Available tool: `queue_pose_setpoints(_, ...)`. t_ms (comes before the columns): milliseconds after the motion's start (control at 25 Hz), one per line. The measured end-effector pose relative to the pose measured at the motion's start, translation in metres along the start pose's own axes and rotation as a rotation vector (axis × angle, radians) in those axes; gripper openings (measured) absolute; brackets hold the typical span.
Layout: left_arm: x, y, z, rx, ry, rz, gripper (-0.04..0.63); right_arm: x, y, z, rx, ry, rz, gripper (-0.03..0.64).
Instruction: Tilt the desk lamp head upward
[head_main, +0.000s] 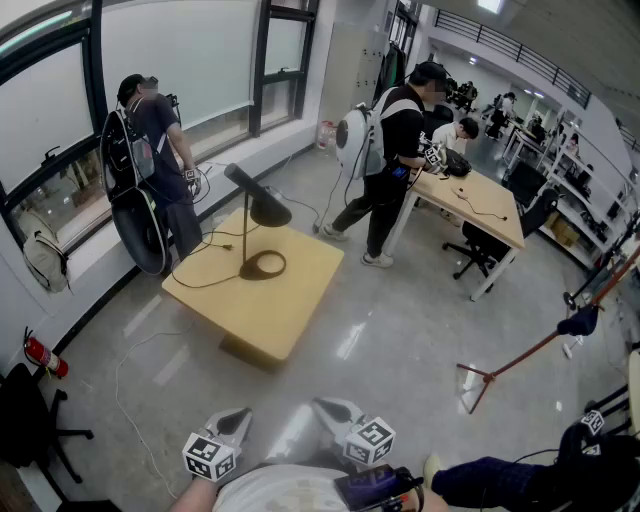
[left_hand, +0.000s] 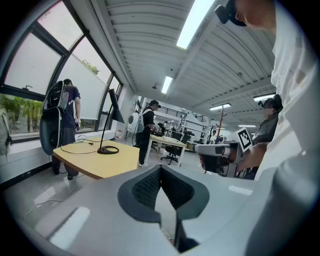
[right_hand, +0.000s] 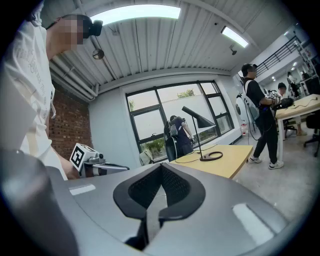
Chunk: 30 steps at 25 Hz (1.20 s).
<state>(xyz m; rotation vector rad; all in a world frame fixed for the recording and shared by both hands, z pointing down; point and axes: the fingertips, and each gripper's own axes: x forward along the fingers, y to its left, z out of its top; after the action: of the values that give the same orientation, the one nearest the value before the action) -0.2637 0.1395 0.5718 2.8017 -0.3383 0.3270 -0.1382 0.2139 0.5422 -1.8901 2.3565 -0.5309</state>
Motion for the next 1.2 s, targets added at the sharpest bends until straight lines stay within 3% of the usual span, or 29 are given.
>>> queue_pose_setpoints(680, -0.012, 0.021, 0.005, -0.035, -0.049, 0.095, 0.002, 0.028, -0.005, 0.012, 0.013, -0.012, 0.056, 0.012)
queue_pose_setpoints(960, -0.017, 0.024, -0.004, -0.008, -0.018, 0.111, 0.002, 0.026, -0.004, 0.007, 0.019, -0.010, 0.040, 0.011)
queue_pose_setpoints(1200, -0.015, 0.026, -0.003, -0.032, -0.037, 0.099, 0.002, 0.025, 0.000, 0.004, -0.058, 0.020, 0.031, 0.011)
